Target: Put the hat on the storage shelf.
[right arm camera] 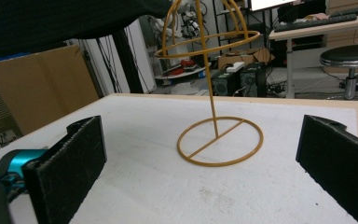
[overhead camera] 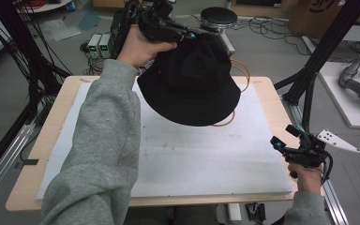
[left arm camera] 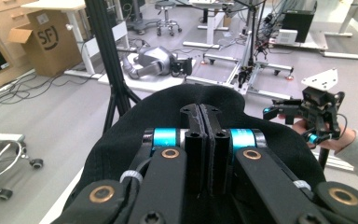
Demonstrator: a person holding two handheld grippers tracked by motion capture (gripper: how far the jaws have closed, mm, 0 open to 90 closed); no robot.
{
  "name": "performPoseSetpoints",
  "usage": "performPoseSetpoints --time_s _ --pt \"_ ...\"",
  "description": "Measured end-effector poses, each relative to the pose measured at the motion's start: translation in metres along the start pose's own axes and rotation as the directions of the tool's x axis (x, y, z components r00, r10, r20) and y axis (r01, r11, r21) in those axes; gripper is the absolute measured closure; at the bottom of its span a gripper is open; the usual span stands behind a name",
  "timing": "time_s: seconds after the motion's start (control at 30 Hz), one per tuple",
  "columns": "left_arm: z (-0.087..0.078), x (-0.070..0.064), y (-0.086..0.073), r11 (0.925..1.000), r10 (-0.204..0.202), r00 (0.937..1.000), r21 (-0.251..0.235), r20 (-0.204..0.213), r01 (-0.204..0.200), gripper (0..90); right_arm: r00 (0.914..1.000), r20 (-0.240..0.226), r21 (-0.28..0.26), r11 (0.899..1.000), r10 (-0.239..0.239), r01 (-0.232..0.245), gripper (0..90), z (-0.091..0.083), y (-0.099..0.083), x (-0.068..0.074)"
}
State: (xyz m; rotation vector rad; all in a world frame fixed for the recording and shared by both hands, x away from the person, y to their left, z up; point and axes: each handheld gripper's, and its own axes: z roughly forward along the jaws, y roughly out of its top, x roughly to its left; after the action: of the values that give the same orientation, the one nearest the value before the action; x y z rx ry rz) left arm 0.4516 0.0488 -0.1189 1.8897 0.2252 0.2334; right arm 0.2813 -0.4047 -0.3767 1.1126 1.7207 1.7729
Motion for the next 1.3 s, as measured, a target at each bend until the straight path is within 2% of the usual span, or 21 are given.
performPoseSetpoints --time_s 0.07,0.3,0.4,0.5,0.7,0.8,0.83,1.03,1.13,1.17,1.27,1.3 --pt "0.005 -0.001 0.01 0.9994 0.025 0.9997 0.025 0.004 -0.025 88.3 1.0 0.005 -0.003 1.0 0.002 -0.002 1.2 -0.002 0.0 -0.002" --pt "0.008 0.001 0.022 0.9989 0.033 0.9994 0.033 0.014 -0.034 88.3 1.0 0.004 -0.002 1.0 0.001 -0.001 1.1 -0.006 -0.001 -0.003" --pt "0.009 0.004 0.026 0.9998 0.022 0.9997 0.002 0.014 -0.022 88.3 0.9999 0.009 -0.004 1.0 0.008 -0.008 1.2 -0.01 -0.001 -0.004" --pt "0.011 0.005 0.029 0.9998 0.019 0.9997 -0.003 0.013 -0.019 88.2 0.9999 0.013 -0.009 1.0 0.01 -0.01 1.1 -0.012 -0.001 -0.005" --pt "0.026 0.01 0.037 0.9997 0.022 0.9995 -0.005 0.02 -0.022 88.3 0.9996 0.022 -0.016 1.0 0.015 -0.014 1.1 -0.018 -0.001 -0.007" --pt "0.039 0.012 0.041 0.9995 0.031 0.9989 0.003 0.034 -0.031 88.2 0.9995 0.03 -0.024 1.0 0.01 -0.009 1.2 -0.022 -0.002 -0.01" --pt "0.039 0.012 0.041 0.9995 0.031 0.9989 0.003 0.034 -0.031 88.3 0.9993 0.03 -0.017 1.0 0.021 -0.02 1.1 -0.024 -0.002 -0.009" --pt "0.059 0.021 0.038 0.9998 0.02 0.9987 -0.01 0.048 -0.02 88.3 0.9989 0.044 -0.023 1.0 0.019 -0.018 1.1 -0.032 -0.003 -0.011" --pt "0.075 0.028 0.03 0.9994 0.023 0.9985 0.024 0.05 -0.024 88.3 0.9984 0.051 -0.021 1.0 0.024 -0.023 1.2 -0.035 -0.003 -0.011" --pt "0.075 0.028 0.03 0.9994 0.023 0.9985 0.024 0.05 -0.024 88.2 0.9985 0.052 -0.015 1.0 0.019 -0.018 1.1 -0.036 -0.004 -0.012" --pt "0.092 0.034 0.022 0.9992 0.012 0.9971 0.037 0.075 -0.014 88.3 0.9981 0.058 -0.008 1.0 0.019 -0.018 1.1 -0.038 -0.005 -0.012" --pt "0.092 0.034 0.022 0.9992 0.012 0.9971 0.037 0.075 -0.014 88.2 0.9981 0.058 -0.008 1.0 0.019 -0.018 1.1 -0.038 -0.005 -0.012"
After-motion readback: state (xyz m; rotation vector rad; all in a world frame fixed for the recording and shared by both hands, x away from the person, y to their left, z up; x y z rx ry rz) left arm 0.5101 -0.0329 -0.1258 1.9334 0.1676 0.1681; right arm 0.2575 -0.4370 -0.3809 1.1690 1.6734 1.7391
